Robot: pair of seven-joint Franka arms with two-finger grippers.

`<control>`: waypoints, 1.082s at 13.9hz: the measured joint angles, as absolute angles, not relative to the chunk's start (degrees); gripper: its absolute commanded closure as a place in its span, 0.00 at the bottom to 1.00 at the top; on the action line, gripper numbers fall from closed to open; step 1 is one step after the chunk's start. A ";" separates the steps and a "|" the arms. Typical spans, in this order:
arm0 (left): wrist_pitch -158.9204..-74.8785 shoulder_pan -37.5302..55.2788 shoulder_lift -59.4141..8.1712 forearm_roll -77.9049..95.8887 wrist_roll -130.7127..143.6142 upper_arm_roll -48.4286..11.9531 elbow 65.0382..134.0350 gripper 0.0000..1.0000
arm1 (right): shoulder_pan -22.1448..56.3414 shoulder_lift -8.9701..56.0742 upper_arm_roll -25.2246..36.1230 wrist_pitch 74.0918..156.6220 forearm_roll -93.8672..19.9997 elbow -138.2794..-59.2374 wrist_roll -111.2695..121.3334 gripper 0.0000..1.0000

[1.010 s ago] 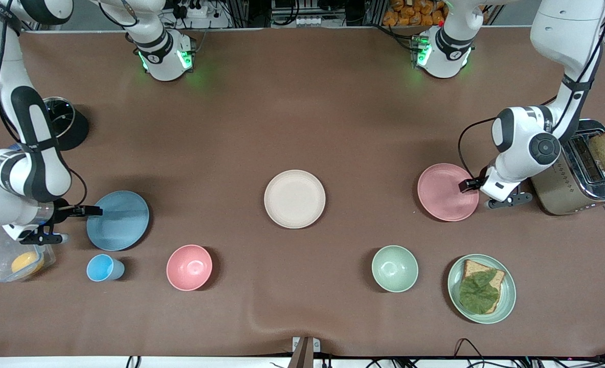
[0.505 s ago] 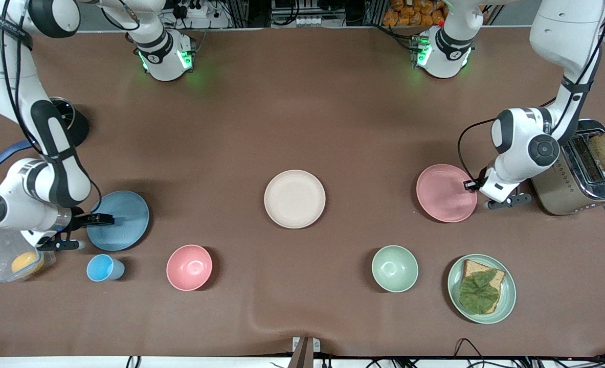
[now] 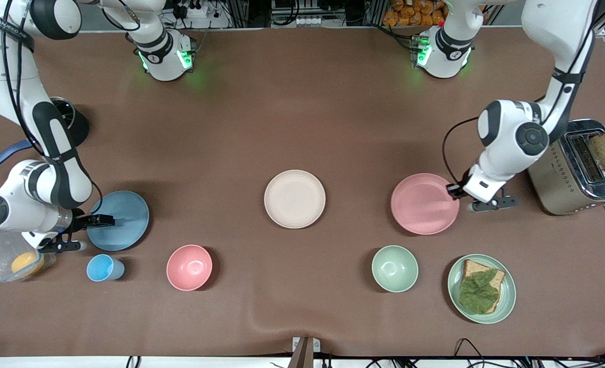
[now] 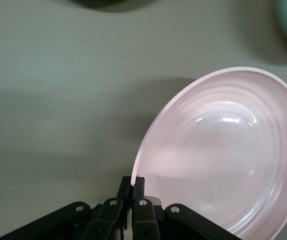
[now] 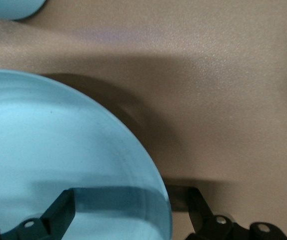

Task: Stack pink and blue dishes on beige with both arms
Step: 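Carry the pink plate onto the beige plate with the left gripper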

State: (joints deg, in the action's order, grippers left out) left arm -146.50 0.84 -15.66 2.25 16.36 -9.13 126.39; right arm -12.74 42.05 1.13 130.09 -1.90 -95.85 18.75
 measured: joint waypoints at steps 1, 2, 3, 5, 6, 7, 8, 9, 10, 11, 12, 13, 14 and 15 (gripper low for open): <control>-146.07 0.97 -15.35 2.79 19.18 -11.65 125.76 1.00 | -12.75 42.04 1.18 130.09 -1.90 -95.73 18.79 1.00; -145.89 1.20 -15.32 2.93 22.99 -14.36 125.09 1.00 | -12.76 42.03 1.24 130.02 -1.90 -95.44 18.82 1.00; -145.84 1.79 -15.46 2.98 27.30 -16.94 124.34 1.00 | -12.77 42.03 1.26 129.94 -1.90 -95.18 18.91 1.00; -145.79 4.42 -16.18 2.99 34.82 -19.79 122.38 1.00 | -12.82 42.01 1.29 129.87 -1.91 -94.88 19.89 1.00; -145.75 6.56 -16.83 3.00 38.17 -20.04 121.20 1.00 | -12.85 42.01 1.34 129.86 -1.91 -94.83 20.19 1.00; -145.74 8.67 -17.61 3.00 41.36 -20.07 120.05 1.00 | -12.88 42.01 1.40 129.85 -1.91 -94.81 20.49 1.00; -145.70 10.57 -18.48 3.00 44.32 -20.10 119.04 1.00 | -12.87 42.02 1.40 129.71 -1.91 -94.81 20.70 1.00; -145.64 12.32 -19.38 3.00 46.69 -20.10 118.35 1.00 | -12.85 42.02 1.33 129.41 -1.91 -94.81 20.77 1.00; -145.64 14.10 -20.32 3.00 49.04 -20.10 117.94 1.00 | -12.77 42.03 1.18 128.90 -1.92 -94.81 20.78 1.00; -145.64 15.77 -21.21 3.00 51.04 -20.10 117.53 1.00 | -12.61 42.02 1.05 128.23 -1.92 -94.70 20.78 1.00; -145.65 17.29 -22.14 3.00 52.69 -20.10 116.86 1.00 | -12.43 42.00 0.95 127.05 -1.92 -94.15 20.78 1.00; -145.66 18.33 -23.00 3.00 53.87 -20.08 116.00 1.00 | -12.29 41.93 0.84 125.46 -1.92 -93.33 20.78 1.00; -145.66 19.04 -23.95 3.00 54.50 -20.08 115.01 1.00 | -12.20 41.81 0.75 123.41 -1.92 -92.22 20.78 1.00; -145.66 19.46 -25.02 3.00 54.73 -20.03 113.97 1.00 | -12.16 41.64 0.65 121.26 -1.92 -90.94 20.78 1.00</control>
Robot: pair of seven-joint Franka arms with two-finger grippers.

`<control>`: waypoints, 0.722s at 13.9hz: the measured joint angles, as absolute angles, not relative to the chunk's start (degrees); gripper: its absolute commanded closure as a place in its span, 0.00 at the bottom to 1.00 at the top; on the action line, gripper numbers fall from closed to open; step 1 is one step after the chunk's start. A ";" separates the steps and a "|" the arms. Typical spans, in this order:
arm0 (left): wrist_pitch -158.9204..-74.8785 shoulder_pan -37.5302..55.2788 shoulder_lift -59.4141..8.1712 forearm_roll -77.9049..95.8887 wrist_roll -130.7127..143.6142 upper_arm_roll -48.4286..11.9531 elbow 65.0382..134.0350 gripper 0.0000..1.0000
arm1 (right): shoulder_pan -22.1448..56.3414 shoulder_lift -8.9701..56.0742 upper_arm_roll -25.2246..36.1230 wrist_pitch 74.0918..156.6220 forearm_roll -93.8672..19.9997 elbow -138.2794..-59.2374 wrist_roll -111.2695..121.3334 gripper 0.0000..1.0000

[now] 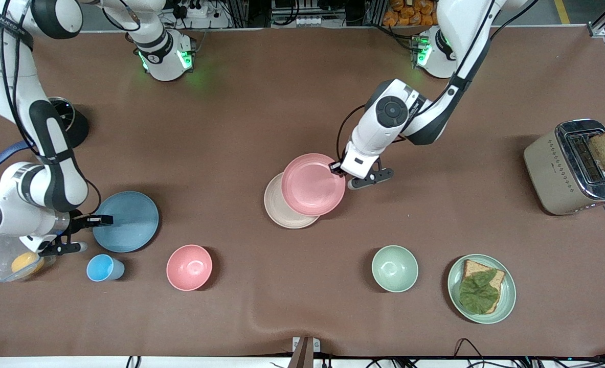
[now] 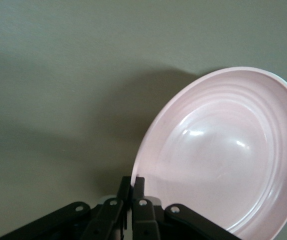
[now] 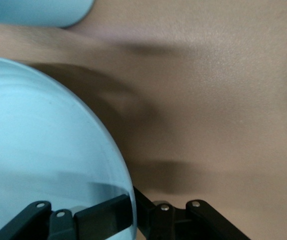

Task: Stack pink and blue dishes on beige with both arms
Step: 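Carry the pink plate onto the beige plate with the left gripper, then release the pink plate with the left gripper while the right gripper lifts the blue plate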

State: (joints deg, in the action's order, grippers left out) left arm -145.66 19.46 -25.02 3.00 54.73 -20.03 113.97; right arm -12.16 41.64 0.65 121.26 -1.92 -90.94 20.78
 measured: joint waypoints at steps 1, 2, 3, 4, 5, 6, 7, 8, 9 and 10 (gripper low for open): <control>-145.66 19.73 -26.30 3.00 54.84 -19.99 112.81 1.00 | -12.14 41.41 0.59 118.94 -1.92 -89.58 20.78 1.00; -145.68 20.02 -27.68 3.00 55.06 -19.93 111.59 1.00 | -12.12 41.14 0.56 116.75 -1.93 -88.34 20.78 1.00; -145.69 20.34 -29.07 3.00 55.45 -19.88 110.28 1.00 | -12.10 40.83 0.52 114.91 -1.93 -87.21 20.78 1.00; -145.70 20.68 -30.37 2.90 56.02 -19.84 109.02 1.00 | -12.04 40.47 0.44 113.55 -1.93 -86.32 20.82 1.00; -145.70 20.99 -31.43 2.54 56.58 -19.78 108.06 1.00 | -11.85 40.02 0.32 112.76 -1.97 -85.75 20.84 1.00; -145.71 21.19 -32.24 2.01 57.08 -19.77 107.49 1.00 | -11.55 39.46 0.07 112.34 -2.15 -85.57 20.90 1.00; -145.77 21.34 -32.87 1.48 57.57 -19.77 107.03 1.00 | -11.29 38.93 -0.62 111.87 -2.35 -85.45 20.93 1.00; -145.91 21.46 -33.43 1.29 57.73 -19.77 106.64 1.00 | -11.00 38.33 -1.50 111.27 -2.47 -85.28 20.93 1.00; -146.12 21.51 -33.91 1.27 57.74 -19.76 106.33 1.00 | -10.66 37.51 -2.44 110.35 -2.57 -85.15 20.92 1.00; -146.35 21.52 -34.31 1.27 57.74 -19.76 106.05 1.00 | -10.45 36.48 -3.51 109.11 -2.67 -85.02 20.91 1.00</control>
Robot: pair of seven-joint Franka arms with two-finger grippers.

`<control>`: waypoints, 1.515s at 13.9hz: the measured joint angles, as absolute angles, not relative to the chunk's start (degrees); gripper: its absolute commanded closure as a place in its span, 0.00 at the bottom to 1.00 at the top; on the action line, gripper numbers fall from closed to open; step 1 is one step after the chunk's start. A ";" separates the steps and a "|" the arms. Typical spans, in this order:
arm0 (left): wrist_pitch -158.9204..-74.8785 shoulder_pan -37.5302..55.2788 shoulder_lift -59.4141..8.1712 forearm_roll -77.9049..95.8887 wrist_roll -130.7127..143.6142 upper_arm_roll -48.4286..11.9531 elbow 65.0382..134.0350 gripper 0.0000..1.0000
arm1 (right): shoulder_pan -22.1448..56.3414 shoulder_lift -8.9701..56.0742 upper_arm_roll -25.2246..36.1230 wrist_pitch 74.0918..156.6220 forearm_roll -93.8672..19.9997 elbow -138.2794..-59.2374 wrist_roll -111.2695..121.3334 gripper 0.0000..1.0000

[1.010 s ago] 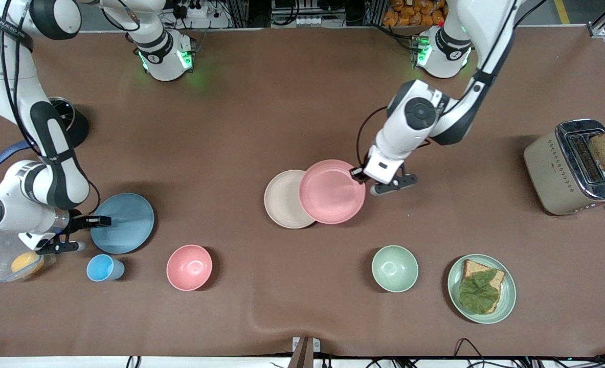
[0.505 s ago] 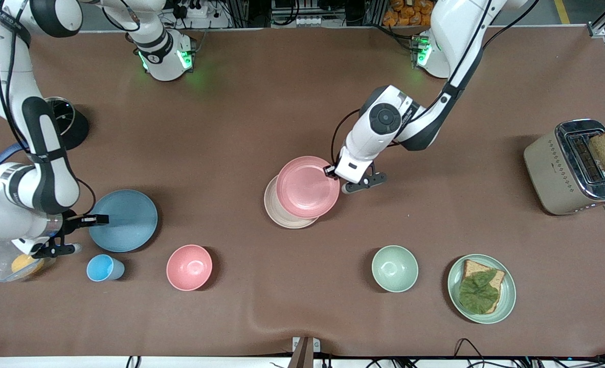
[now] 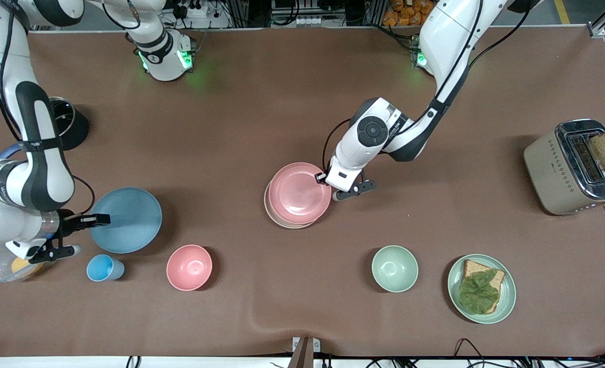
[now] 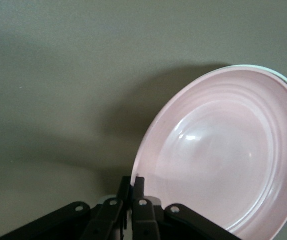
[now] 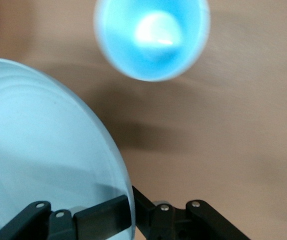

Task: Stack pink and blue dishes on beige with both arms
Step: 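Release the pink plate with the left gripper while the right gripper lifts the blue plate, then carry the blue plate onto the pink plate with the right gripper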

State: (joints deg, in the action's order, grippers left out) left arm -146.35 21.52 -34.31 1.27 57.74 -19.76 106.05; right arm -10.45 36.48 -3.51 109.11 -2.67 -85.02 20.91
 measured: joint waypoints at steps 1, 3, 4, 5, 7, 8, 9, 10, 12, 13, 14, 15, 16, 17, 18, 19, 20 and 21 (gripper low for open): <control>-146.58 21.59 -34.67 1.27 57.76 -19.75 105.69 1.00 | -10.32 35.21 -4.61 107.81 -2.75 -84.97 20.88 1.00; -146.64 22.05 -35.20 1.27 59.04 -19.75 105.04 0.66 | -10.21 32.97 -6.26 105.51 -2.91 -84.96 20.88 1.00; -146.67 22.41 -35.45 1.25 60.04 -19.73 104.64 0.18 | -10.20 32.18 -7.00 104.50 -3.10 -84.96 20.88 1.00; -146.68 22.75 -35.69 1.23 60.92 -19.72 104.28 0.00 | -10.18 31.67 -7.71 103.74 -3.48 -84.96 20.88 1.00; -146.71 23.13 -35.92 1.21 62.34 -19.61 103.86 0.00 | -10.11 31.14 -8.57 102.65 -4.59 -84.97 20.88 1.00; -146.75 23.10 -35.91 1.20 62.63 -19.40 103.58 0.00 | -10.02 30.98 -8.75 102.38 -5.01 -84.97 20.88 1.00; -146.80 22.93 -35.70 0.71 62.68 -18.80 103.10 0.00 | -9.96 30.86 -8.84 102.16 -5.45 -84.97 20.88 1.00; -146.43 22.37 -34.82 -0.97 62.71 -17.67 102.43 0.00 | -9.93 30.79 -8.88 102.02 -5.63 -84.97 20.88 1.00; -141.31 18.58 -30.51 -6.20 62.52 -16.16 100.88 0.00 | -9.87 30.73 -8.91 101.82 -6.09 -84.99 20.88 1.00; -137.86 15.50 -27.33 -8.67 61.42 -16.04 100.32 0.00 | -9.77 30.71 -8.93 101.61 -6.51 -85.00 20.88 1.00; -133.82 11.84 -23.53 -10.06 58.24 -16.07 100.03 0.00 | -9.62 30.70 -8.94 101.51 -6.73 -85.01 20.88 1.00; -129.60 8.32 -19.68 -10.22 53.53 -16.05 99.99 0.00 | -9.46 30.70 -8.94 101.40 -6.78 -85.05 20.88 1.00; -125.60 5.28 -16.21 -10.22 49.09 -16.03 100.04 0.00 | -9.29 30.71 -8.95 101.27 -6.86 -85.18 20.88 1.00; -122.04 2.72 -13.27 -10.22 45.92 -16.04 100.14 0.00 | -9.09 30.71 -8.97 100.94 -7.41 -85.35 20.88 1.00; -119.12 0.72 -10.96 -10.21 43.82 -16.07 100.28 0.00 | -8.81 30.71 -9.00 100.00 -8.95 -85.46 20.88 1.00; -116.74 -0.63 -9.06 -10.20 42.00 -16.05 100.41 0.00 | -8.36 30.72 -9.01 98.64 -10.87 -85.58 20.86 1.00; -115.07 -1.52 -7.57 -10.19 39.98 -16.00 100.45 0.00 | -7.76 30.72 -9.01 97.48 -12.21 -85.80 20.61 1.00; -113.77 -2.58 -6.25 -9.98 37.04 -16.06 100.39 0.00 | -6.95 30.75 -9.05 96.91 -12.81 -86.27 20.06 1.00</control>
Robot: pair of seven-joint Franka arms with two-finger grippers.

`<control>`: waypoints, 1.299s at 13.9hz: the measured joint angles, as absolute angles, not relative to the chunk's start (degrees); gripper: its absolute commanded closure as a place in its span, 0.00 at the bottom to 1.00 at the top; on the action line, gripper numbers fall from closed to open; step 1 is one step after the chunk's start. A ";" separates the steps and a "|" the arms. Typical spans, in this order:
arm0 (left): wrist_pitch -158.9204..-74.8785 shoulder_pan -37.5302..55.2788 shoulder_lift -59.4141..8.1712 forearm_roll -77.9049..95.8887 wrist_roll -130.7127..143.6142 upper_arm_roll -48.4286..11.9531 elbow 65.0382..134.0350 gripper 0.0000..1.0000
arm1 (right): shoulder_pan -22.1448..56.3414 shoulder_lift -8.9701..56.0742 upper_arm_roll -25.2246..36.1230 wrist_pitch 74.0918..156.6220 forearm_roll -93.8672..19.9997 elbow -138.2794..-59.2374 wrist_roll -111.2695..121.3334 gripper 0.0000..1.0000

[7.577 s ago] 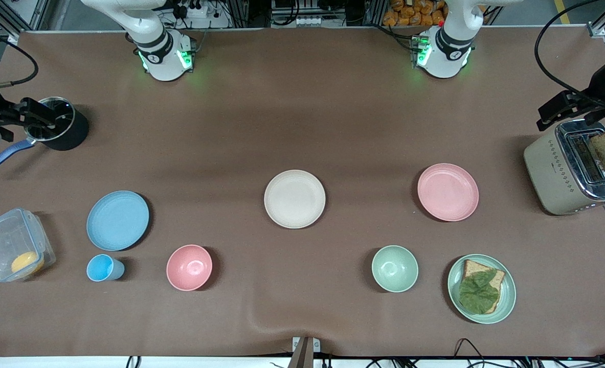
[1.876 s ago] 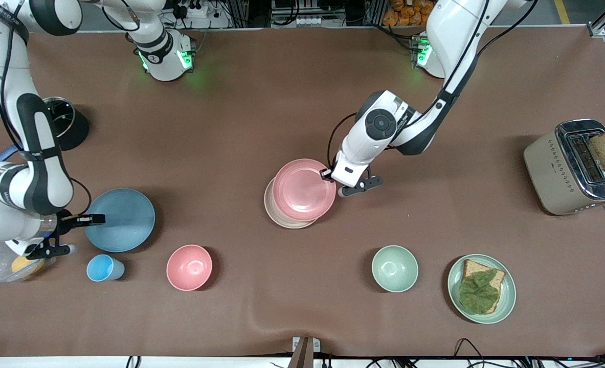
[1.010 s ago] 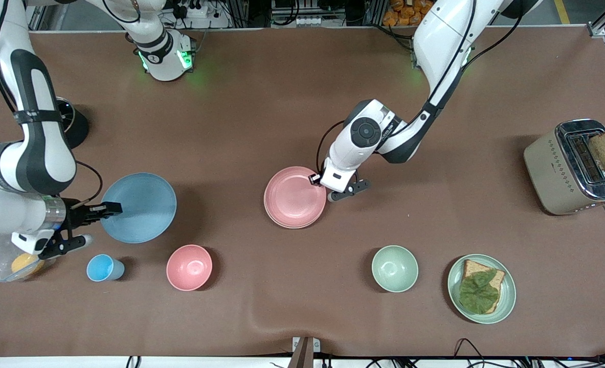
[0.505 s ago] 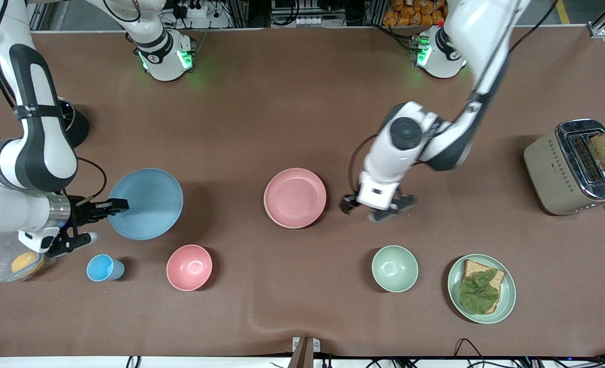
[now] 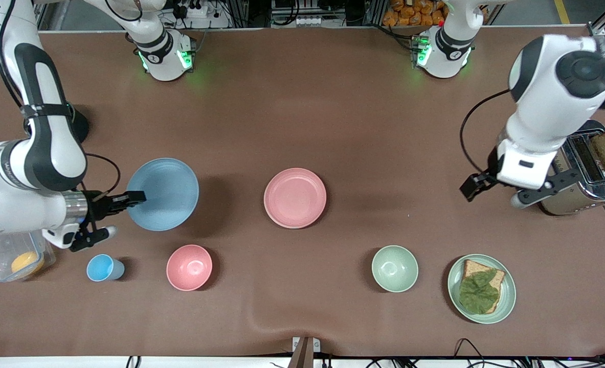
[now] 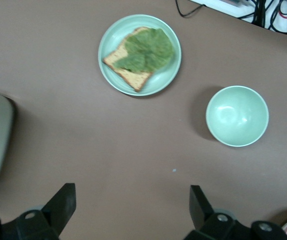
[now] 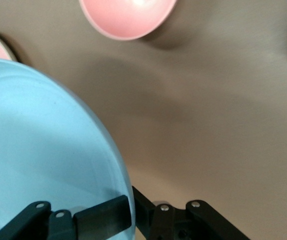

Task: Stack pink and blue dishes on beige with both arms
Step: 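Carry the blue plate onto the pink plate with the right gripper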

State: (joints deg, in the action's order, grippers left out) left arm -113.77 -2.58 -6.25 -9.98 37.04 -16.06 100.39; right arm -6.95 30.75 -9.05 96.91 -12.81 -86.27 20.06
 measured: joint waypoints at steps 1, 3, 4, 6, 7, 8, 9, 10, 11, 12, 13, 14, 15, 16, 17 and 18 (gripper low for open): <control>-112.30 -3.75 -5.06 -9.02 32.95 -16.05 100.11 0.00 | -5.72 30.83 -9.09 96.83 -13.16 -86.88 19.13 1.00; -108.90 -4.67 -2.78 -6.96 25.84 -14.87 99.39 0.00 | -1.97 31.20 -9.21 97.12 -13.81 -87.40 15.51 1.00; -106.40 -4.50 -1.58 -6.35 23.09 -13.69 98.84 0.00 | 0.50 31.40 -9.26 97.85 -14.19 -87.48 12.62 1.00; -100.40 -4.13 0.06 -5.33 19.87 -12.07 96.43 0.00 | 5.40 31.85 -9.33 100.20 -15.06 -87.52 6.96 1.00; -98.09 -4.10 0.48 -4.56 19.07 -11.81 95.08 0.00 | 7.76 32.16 -9.33 101.67 -15.61 -87.57 4.24 1.00; -96.56 -4.09 0.71 -3.58 18.41 -11.68 94.01 0.00 | 10.01 32.52 -9.34 103.45 -15.81 -87.64 1.27 1.00; -95.77 -4.15 0.81 -2.37 17.52 -11.50 93.32 0.00 | 12.11 33.02 -9.34 105.52 -15.86 -87.66 -1.57 1.00; -95.40 -4.38 0.88 -1.24 16.63 -11.28 92.96 0.00 | 14.13 33.75 -9.33 107.70 -15.91 -87.70 -4.33 1.00; -95.21 -4.64 0.98 -0.38 15.83 -11.04 92.89 0.00 | 15.79 34.60 -9.34 109.76 -15.95 -87.74 -6.70 1.00; -94.99 -4.87 1.07 -0.03 15.32 -10.83 92.88 0.00 | 17.20 35.58 -9.32 111.79 -15.96 -87.78 -8.81 1.00; -94.66 -5.00 1.12 0.07 14.82 -10.70 92.80 0.00 | 18.37 36.62 -9.30 113.67 -15.96 -87.79 -10.54 1.00; -94.29 -5.02 1.14 0.09 14.63 -10.69 92.60 0.00 | 19.22 37.52 -9.29 115.19 -15.97 -87.78 -11.75 1.00; -93.84 -4.99 1.14 0.11 14.62 -10.71 92.04 0.00 | 19.79 38.23 -9.29 116.29 -15.97 -87.78 -12.52 1.00; -93.18 -4.93 1.15 0.13 14.61 -10.73 91.33 0.00 | 20.13 38.78 -9.28 116.86 -15.97 -87.78 -12.93 1.00; -92.64 -4.84 1.15 0.15 14.58 -10.74 90.68 0.00 | 20.35 39.18 -9.27 117.20 -15.98 -87.78 -12.99 1.00; -92.27 -4.75 1.14 0.16 14.51 -10.74 90.31 0.00 | 20.63 39.50 -9.27 117.45 -15.99 -87.79 -13.22 1.00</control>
